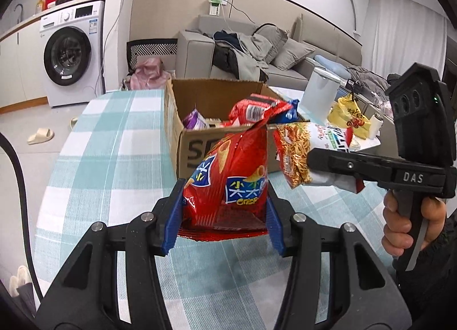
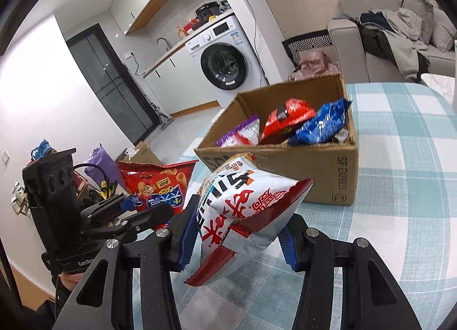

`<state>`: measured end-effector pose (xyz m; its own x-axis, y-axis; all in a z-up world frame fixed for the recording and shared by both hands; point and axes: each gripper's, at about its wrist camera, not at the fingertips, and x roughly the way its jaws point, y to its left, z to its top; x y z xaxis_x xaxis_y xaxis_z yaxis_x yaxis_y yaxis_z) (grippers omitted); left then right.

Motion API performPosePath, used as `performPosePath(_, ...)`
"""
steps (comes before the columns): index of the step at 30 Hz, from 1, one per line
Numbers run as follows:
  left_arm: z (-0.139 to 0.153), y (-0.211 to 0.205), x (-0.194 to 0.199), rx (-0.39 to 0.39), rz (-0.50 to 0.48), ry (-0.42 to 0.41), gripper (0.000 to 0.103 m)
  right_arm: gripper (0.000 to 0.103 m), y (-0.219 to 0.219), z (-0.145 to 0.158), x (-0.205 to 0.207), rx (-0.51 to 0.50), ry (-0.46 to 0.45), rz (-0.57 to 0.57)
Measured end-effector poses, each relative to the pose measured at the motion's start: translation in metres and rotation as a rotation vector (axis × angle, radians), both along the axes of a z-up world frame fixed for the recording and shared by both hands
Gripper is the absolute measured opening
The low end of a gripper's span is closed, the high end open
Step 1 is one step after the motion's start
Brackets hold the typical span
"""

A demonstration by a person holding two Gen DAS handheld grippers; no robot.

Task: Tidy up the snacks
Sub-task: 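Carry the cracker pack over the box with the left gripper while the right carries the noodle bag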

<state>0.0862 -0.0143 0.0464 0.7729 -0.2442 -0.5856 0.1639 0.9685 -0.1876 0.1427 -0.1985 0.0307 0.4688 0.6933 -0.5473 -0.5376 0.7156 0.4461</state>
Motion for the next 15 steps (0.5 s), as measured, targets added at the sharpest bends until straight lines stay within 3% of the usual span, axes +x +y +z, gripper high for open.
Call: performPosePath(15,0.026,-0.007,0.023,0.008,0.018,-0.051,0.048,0.05,-0.021,0.023,0.003,0.039,-0.039,-0.039)
